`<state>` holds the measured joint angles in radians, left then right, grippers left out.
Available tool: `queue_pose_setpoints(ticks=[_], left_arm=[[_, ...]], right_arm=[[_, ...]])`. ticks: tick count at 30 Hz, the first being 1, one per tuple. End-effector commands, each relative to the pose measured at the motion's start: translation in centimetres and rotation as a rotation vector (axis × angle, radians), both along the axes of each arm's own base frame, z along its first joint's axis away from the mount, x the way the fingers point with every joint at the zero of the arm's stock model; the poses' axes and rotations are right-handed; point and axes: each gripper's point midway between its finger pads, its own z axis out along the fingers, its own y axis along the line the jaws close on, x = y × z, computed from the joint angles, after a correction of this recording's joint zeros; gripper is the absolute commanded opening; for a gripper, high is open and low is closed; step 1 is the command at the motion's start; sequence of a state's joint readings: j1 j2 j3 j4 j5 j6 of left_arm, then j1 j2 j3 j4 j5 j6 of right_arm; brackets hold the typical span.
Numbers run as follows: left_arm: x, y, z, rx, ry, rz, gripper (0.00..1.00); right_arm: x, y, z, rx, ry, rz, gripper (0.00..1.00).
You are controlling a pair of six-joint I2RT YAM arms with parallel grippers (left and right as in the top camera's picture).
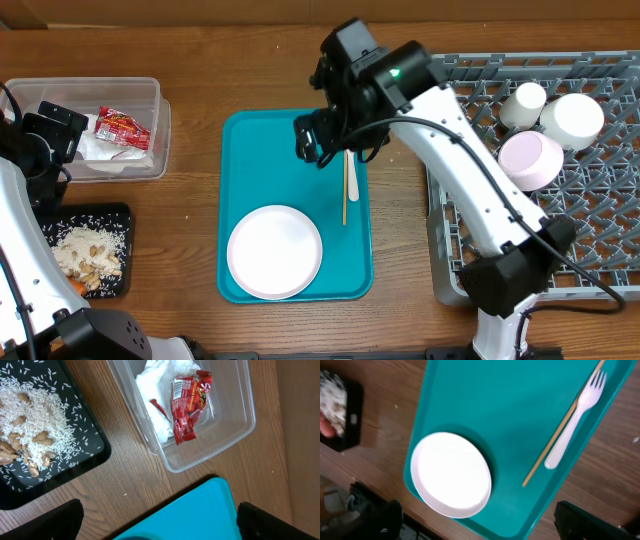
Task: Sort waste into correct bins and load items into the dishwasher
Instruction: 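Move the right gripper to the white plate and grip its edge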
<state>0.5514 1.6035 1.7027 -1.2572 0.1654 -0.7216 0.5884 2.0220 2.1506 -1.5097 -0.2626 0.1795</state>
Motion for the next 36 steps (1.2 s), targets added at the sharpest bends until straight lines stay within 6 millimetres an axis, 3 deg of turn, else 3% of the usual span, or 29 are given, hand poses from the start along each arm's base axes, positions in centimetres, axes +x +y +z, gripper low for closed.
queue_pose_setpoints(ticks=[1, 5, 7, 10, 13, 15, 24, 32, 36], left_arm=[[0.1, -0.1, 0.5, 0.015, -0.013, -0.024, 1.0], [0.1, -0.1, 0.5, 0.015, -0.014, -0.024, 1.0], [0.1, -0.1, 0.5, 0.015, -0.013, -0.024, 1.0], [0.1, -0.1, 0.5, 0.015, -0.013, -0.024, 1.0], [0.1, -0.1, 0.5, 0.015, -0.014, -0.024, 1.0], [0.1, -0.1, 0.5, 0.015, -0.014, -0.024, 1.0], [0.1, -0.1, 0.5, 0.015, -0.013, -0.024, 1.0], [0.1, -0.1, 0.5, 0.015, -0.013, -0.024, 1.0], [0.1, -0.1, 0.5, 0.015, -0.014, -0.024, 1.0]], right_arm=[[-1.4, 0.9, -4.8, -0.088, 0.099, 0.066, 1.0], [-4.2, 0.8, -9.8, -0.178, 0.214, 0.152, 0.97], [-5.1, 0.6, -11.6, -0.205, 0.25, 0.162, 0.83], [-6.4, 0.0, -14.4, -0.234, 0.293, 0.171, 0.75], [-7.5, -0.4, -16.4, -0.235, 0.33, 0.171, 0.66], [-8.3, -0.3, -17.3, -0.211, 0.36, 0.178, 0.66], [-10.3, 1.7, -18.3, -0.054, 0.447, 0.203, 0.59], [-10.1, 1.8, -18.5, -0.061, 0.443, 0.171, 0.47], [-9.4, 1.5, -18.9, -0.096, 0.422, 0.124, 0.36]])
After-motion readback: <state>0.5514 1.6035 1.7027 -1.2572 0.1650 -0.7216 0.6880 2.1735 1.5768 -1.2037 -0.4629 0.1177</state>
